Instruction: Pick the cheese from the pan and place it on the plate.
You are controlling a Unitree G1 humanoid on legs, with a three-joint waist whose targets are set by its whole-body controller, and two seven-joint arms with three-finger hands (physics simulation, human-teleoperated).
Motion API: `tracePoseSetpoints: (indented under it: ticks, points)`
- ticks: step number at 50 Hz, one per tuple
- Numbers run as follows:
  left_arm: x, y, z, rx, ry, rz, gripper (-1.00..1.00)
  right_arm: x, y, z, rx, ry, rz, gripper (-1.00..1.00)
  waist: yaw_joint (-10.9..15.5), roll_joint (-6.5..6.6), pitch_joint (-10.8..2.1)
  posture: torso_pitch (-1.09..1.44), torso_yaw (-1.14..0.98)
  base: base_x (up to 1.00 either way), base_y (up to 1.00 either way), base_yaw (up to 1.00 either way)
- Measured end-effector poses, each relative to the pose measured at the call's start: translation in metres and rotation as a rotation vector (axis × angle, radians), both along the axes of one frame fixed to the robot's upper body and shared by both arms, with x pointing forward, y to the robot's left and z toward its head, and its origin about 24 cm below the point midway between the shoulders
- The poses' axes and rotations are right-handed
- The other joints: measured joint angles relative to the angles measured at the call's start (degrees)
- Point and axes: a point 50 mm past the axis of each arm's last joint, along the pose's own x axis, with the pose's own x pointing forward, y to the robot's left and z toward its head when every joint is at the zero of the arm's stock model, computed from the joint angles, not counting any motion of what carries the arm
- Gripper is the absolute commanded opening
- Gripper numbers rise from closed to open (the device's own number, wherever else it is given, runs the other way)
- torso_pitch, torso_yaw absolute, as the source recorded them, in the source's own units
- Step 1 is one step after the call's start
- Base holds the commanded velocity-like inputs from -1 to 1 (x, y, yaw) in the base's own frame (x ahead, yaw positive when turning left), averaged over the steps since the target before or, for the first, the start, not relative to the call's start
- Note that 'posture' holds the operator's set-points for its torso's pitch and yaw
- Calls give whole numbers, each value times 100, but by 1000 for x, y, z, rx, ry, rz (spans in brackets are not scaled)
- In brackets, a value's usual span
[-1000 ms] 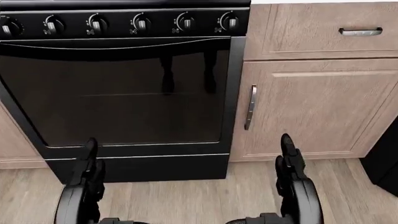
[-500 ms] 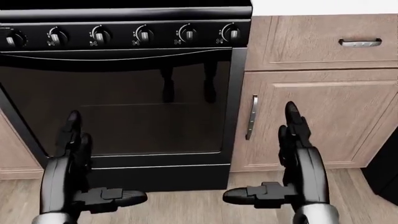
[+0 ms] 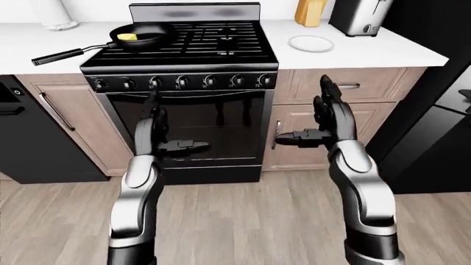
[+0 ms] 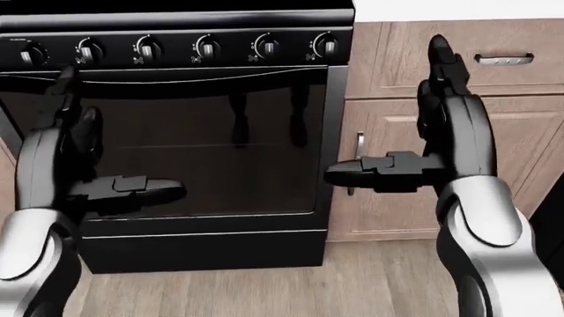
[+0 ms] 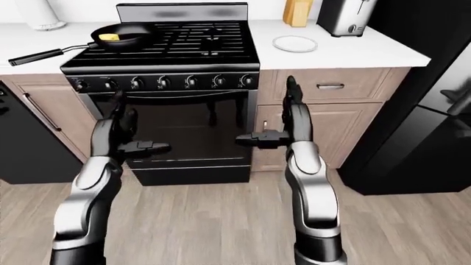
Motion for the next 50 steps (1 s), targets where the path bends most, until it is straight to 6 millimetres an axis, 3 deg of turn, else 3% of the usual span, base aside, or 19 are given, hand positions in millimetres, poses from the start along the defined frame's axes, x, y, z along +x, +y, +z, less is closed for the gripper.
tracePoseSetpoints:
  ticks: [14,23,33,45,50]
  points:
    - [13,11,46,-4,-25,34,100,11,-5,43,3,-30,8,100,2,8,50,0,0,0,0,0]
    - [7,1,88,-7,-96,-19,100,5,-2,71,31,-65,36,100,1,26,57,0,0,0,0,0]
    - [-2,1,108,-19,-112,-28,100,-10,-5,96,61,-110,41,100,-3,13,114,0,0,0,0,0]
    - [-5,-4,109,-20,-97,-47,100,-19,-4,109,61,-140,41,100,2,2,142,0,0,0,0,0]
    - [-5,-1,110,-24,-91,-40,100,-18,-4,106,64,-122,41,100,-33,69,80,0,0,7,6,0]
